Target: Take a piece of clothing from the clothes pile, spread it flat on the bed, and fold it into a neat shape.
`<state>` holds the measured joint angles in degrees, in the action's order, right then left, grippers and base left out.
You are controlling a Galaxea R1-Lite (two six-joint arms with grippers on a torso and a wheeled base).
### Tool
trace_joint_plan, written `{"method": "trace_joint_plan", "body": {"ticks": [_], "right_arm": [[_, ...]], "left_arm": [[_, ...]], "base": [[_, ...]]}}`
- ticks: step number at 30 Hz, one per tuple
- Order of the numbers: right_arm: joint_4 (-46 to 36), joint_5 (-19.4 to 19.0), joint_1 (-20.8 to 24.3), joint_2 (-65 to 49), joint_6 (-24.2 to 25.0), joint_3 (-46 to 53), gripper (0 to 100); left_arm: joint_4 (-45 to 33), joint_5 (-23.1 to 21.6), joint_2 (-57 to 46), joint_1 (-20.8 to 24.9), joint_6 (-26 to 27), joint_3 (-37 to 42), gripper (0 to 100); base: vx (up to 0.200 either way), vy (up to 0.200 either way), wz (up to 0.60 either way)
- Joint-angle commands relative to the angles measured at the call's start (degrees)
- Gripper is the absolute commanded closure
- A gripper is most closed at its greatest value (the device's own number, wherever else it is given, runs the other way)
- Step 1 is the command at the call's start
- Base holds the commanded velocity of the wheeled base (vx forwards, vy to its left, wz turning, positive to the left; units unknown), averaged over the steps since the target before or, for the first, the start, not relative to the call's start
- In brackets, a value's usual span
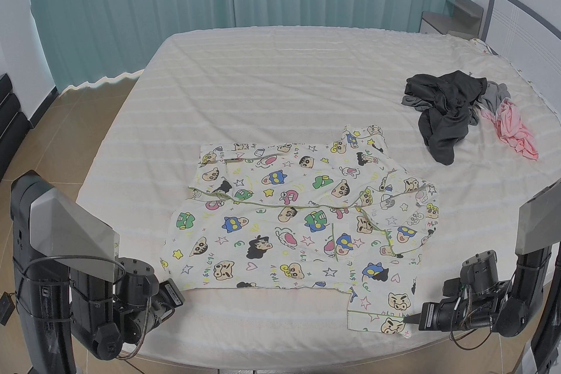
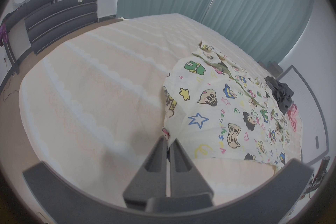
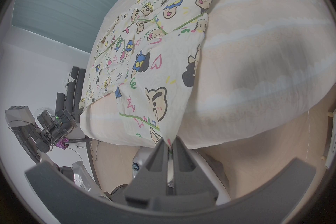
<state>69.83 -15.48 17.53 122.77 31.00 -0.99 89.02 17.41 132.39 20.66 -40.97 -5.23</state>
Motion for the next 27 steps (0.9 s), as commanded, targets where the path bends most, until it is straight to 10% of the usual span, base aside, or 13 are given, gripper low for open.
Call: {"method": "trace_joint_plan", "body": {"ticks": [1,27], "right_arm": [[-1.4,0.0,-1.1,-2.3,-0.1,1.0,100],[-9.0,0.0,-3.6,-1.8,-3.8,1.0,100]], "left_arm": [[0.0,-1.0,0.0,0.0,0.0,2.4,100],[-11.4,-1.8,-4.0,4.2,2.0,4.8,100]], "base": [[0.0,0.0,0.0],[0.0,0.0,0.0]]}}
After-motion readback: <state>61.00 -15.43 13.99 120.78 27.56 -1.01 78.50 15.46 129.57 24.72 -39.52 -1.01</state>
